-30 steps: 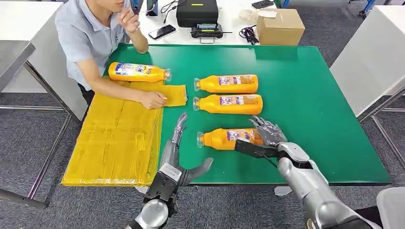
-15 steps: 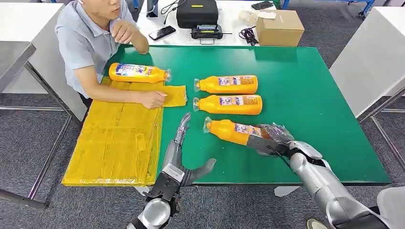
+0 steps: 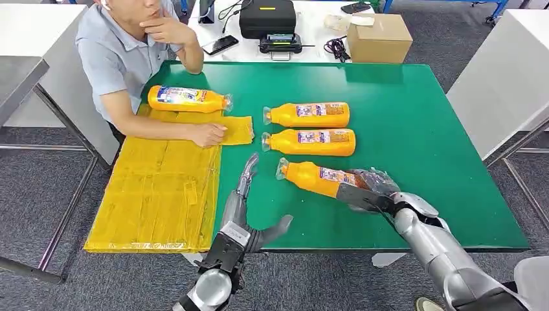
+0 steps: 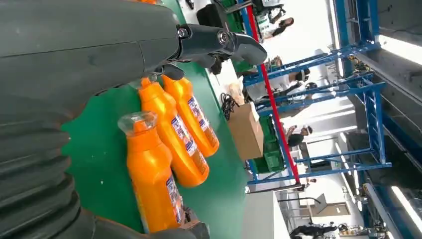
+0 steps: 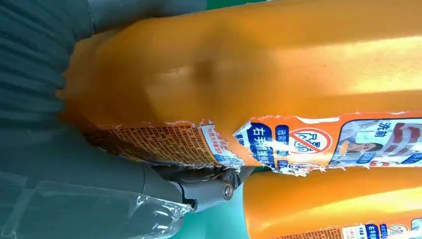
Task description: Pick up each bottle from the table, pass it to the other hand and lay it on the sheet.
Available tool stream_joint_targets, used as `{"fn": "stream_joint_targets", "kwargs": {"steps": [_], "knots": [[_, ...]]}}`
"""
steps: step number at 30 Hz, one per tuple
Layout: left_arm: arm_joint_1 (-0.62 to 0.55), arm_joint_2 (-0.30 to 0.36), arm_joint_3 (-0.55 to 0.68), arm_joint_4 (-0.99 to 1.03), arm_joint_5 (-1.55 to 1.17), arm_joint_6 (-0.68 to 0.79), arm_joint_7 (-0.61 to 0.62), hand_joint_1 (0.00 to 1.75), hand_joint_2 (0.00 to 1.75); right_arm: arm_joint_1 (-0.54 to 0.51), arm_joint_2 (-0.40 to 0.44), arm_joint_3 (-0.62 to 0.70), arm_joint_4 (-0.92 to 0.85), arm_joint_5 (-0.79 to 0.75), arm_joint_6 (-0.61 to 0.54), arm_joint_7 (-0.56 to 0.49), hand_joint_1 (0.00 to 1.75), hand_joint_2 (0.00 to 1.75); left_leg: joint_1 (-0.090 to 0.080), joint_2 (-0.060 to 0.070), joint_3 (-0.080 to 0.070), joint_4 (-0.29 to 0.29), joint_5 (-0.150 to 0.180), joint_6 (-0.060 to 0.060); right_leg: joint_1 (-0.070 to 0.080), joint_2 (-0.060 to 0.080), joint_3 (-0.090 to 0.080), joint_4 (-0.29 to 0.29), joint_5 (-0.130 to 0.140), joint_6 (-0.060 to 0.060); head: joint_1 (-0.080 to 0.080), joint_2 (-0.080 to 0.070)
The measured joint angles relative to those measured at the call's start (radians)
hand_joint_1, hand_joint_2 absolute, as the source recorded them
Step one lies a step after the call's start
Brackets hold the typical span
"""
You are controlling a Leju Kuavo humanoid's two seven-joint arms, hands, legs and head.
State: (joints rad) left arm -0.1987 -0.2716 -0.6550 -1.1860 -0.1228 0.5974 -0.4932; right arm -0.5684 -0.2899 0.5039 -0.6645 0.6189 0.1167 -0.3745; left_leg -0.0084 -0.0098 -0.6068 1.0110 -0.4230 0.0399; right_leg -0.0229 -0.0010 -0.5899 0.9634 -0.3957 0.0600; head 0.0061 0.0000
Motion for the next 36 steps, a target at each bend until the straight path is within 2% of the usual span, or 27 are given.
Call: {"fn": "stream_joint_targets", "kwargs": {"steps": [3, 7, 9, 11, 13, 22, 29, 36], "knots": [[0.0, -0.006, 0.002, 0.002, 0.048, 0.049, -0.044, 0.0, 1.75, 0.015, 0.0, -0.006, -0.01, -0.053, -0.008, -0.028, 1.75, 1.75, 0.0, 0.0, 0.0, 0.0, 0.0, 0.0, 0.0, 0.0, 0.001, 0.0, 0.0, 0.0, 0.0, 0.0], [-0.003, -0.027, 0.029, 0.018, 0.18, 0.094, -0.14, 0.0, 1.75, 0.087, 0.023, -0.035, -0.095, -0.13, -0.064, -0.064, 1.75, 1.75, 0.0, 0.0, -0.001, 0.0, 0.0, 0.0, 0.0, 0.0, 0.0, 0.0, 0.0, 0.0, 0.0, 0.0], [-0.007, -0.029, 0.035, 0.032, 0.29, 0.068, -0.11, 0.0, 1.75, 0.132, 0.047, -0.052, -0.16, -0.165, -0.069, -0.071, 1.75, 1.75, 0.0, 0.001, -0.001, 0.0, 0.0, 0.0, 0.001, 0.0, -0.001, 0.0, 0.0, 0.0, -0.001, 0.0], [-0.011, -0.03, 0.037, 0.059, 0.44, -0.006, -0.011, 0.0, 1.75, 0.184, 0.078, -0.074, -0.25, -0.214, -0.064, -0.079, 1.75, 1.75, 0.001, 0.0, -0.003, 0.0, 0.0, 0.0, 0.002, 0.0, -0.002, 0.0, 0.0, 0.0, 0.0, 0.0], [-0.012, -0.03, 0.038, 0.089, 0.503, -0.064, 0.026, 0.0, 1.75, 0.22, 0.107, -0.088, -0.327, -0.265, -0.035, -0.086, 1.75, 1.75, 0.002, 0.0, -0.005, 0.0, 0.0, -0.001, 0.002, 0.0, -0.004, 0.0, 0.0, 0.0, 0.0, 0.0], [-0.036, -0.03, 0.043, 0.166, 0.584, -0.096, 0.038, 0.0, 1.75, 0.302, 0.175, -0.095, -0.559, -0.345, 0.021, -0.119, 1.73, 1.75, 0.0, 0.0, -0.007, 0.0, 0.0, 0.0, 0.0, 0.0, -0.006, 0.0, 0.0, 0.0, 0.0, 0.0], [-0.043, -0.027, 0.041, 0.175, 0.612, -0.171, 0.081, 0.0, 1.75, 0.308, 0.2, -0.089, -0.6, -0.369, 0.021, -0.127, 1.75, 1.75, 0.0, 0.0, -0.007, 0.0, 0.0, 0.0, 0.0, 0.0, -0.006, 0.0, 0.0, 0.0, 0.0, 0.0], [-0.047, -0.023, 0.038, 0.18, 0.615, -0.179, 0.085, 0.0, 1.75, 0.309, 0.208, -0.085, -0.605, -0.371, 0.021, -0.128, 1.75, 1.75, 0.0, 0.0, -0.007, 0.0, 0.0, 0.0, 0.0, 0.0, -0.006, 0.0, 0.0, 0.0, 0.0, 0.0]]}}
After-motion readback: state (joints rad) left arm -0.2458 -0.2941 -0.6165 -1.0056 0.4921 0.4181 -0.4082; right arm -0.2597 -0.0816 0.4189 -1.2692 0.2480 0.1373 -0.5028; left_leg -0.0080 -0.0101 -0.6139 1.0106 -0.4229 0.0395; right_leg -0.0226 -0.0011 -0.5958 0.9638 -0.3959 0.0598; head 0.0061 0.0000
